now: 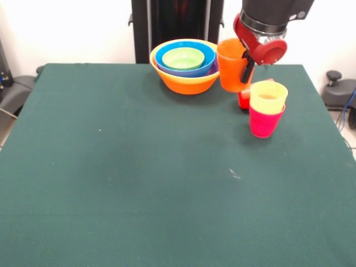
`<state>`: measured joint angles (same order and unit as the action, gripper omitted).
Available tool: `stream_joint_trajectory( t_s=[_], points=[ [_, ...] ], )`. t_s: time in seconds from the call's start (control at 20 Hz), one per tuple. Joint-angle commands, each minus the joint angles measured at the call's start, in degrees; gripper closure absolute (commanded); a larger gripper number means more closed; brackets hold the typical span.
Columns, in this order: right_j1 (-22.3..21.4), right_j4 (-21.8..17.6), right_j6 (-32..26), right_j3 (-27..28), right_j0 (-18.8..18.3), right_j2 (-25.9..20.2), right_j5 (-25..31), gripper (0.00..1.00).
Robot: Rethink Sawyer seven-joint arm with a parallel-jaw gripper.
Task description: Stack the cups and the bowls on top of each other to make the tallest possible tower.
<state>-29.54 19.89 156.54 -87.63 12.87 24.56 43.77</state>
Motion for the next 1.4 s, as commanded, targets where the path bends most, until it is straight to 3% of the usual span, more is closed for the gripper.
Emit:
stream_joint_trajectory(
  t_s=[0.05,0.5,1.4],
  points=[
    [0.87,2.80,13.55,1.06,2.86,-3.56,3.45,1.00],
    [-2.21,4.93,11.88,-3.77,4.69,-3.18,2.19,1.00],
    [3.24,5.93,7.95,-6.44,1.77,-5.16,-9.14,1.00]
  ],
)
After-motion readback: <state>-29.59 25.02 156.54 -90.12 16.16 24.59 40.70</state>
